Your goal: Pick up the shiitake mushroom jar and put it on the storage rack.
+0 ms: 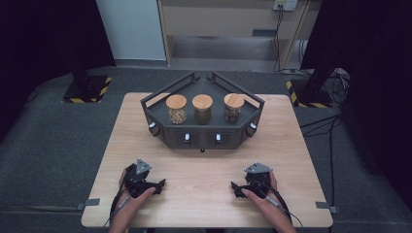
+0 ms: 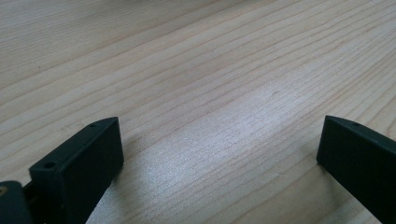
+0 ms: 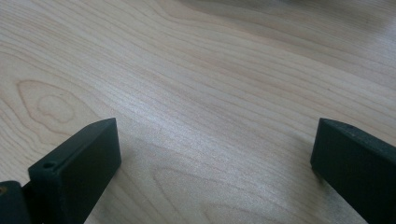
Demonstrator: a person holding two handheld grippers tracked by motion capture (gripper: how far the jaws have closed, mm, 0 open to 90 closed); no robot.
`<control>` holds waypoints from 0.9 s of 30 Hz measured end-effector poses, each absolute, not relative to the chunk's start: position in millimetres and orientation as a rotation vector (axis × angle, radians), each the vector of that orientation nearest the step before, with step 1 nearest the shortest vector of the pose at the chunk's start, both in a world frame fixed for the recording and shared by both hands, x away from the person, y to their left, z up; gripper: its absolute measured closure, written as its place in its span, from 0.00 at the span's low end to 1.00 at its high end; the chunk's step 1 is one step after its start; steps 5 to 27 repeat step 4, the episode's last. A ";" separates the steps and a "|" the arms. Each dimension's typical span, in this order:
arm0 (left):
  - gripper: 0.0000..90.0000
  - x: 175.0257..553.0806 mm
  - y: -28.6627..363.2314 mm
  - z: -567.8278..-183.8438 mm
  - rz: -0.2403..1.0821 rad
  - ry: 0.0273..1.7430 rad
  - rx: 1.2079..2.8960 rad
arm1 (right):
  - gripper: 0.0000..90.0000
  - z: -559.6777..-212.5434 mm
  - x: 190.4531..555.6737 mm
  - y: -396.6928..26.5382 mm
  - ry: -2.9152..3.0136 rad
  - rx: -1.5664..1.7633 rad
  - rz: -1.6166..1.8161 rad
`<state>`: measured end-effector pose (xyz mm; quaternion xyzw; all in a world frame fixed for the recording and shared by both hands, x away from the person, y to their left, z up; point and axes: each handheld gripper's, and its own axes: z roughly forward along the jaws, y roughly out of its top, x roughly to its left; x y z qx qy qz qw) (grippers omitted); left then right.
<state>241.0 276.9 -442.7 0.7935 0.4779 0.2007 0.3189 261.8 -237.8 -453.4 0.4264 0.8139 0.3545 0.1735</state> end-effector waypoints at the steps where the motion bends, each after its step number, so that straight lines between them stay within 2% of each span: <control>1: 0.00 241.0 276.9 -442.7 0.528 1.257 2.087 | 0.01 -453.3 262.1 -238.0 2.310 1.209 1.005; 27: 0.00 241.0 276.9 -442.7 0.528 1.257 2.086 | 0.01 -453.3 262.8 -238.4 2.313 1.209 1.008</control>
